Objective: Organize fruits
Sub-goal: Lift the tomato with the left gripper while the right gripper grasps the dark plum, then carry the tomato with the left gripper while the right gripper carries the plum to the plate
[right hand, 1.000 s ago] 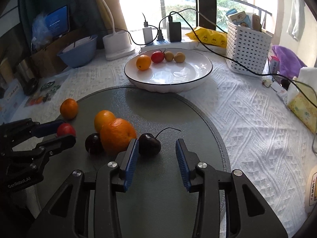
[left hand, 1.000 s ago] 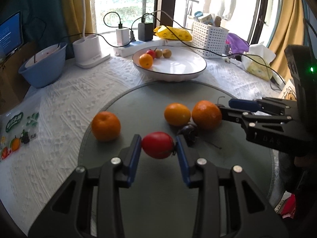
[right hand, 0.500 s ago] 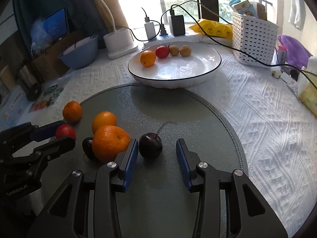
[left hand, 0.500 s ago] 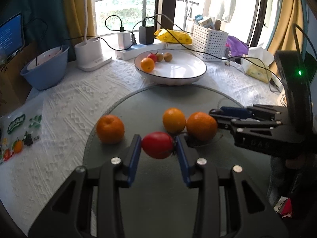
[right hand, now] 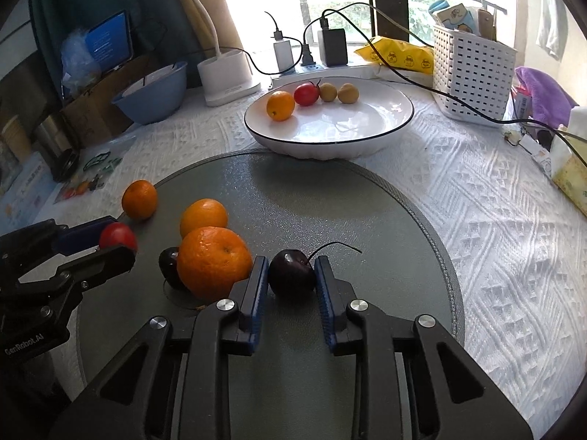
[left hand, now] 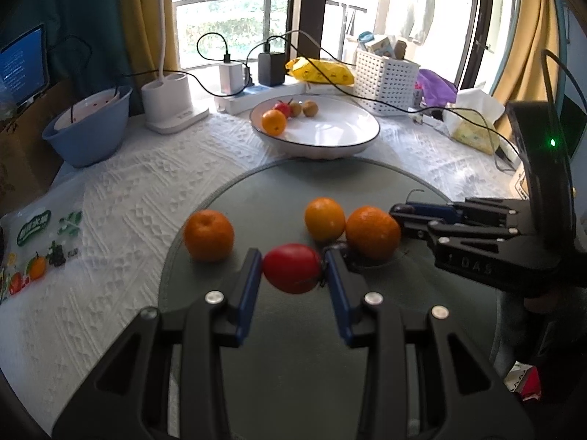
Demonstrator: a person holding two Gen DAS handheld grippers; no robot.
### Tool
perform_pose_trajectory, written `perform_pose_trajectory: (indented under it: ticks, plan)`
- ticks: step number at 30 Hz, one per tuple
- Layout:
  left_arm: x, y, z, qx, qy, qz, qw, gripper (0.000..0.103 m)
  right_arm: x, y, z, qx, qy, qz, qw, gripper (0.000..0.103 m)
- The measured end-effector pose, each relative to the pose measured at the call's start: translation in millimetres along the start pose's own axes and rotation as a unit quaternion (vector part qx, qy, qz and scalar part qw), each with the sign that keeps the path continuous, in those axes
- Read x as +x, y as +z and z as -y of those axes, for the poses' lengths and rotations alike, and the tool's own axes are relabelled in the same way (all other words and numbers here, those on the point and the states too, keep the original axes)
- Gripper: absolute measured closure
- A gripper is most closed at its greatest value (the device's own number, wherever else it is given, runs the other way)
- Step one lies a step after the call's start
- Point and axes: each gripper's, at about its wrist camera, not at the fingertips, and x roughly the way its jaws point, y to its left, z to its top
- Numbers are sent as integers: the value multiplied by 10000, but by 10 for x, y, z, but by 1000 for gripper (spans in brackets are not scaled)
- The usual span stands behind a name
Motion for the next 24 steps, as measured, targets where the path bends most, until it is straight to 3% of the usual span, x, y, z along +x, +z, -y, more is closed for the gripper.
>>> perform_pose_trajectory:
  ticks: [24]
  plan:
    - [-410,185,148,206,-84,458,9987,66,-592,62,-12,-35,-222,499,9985,75]
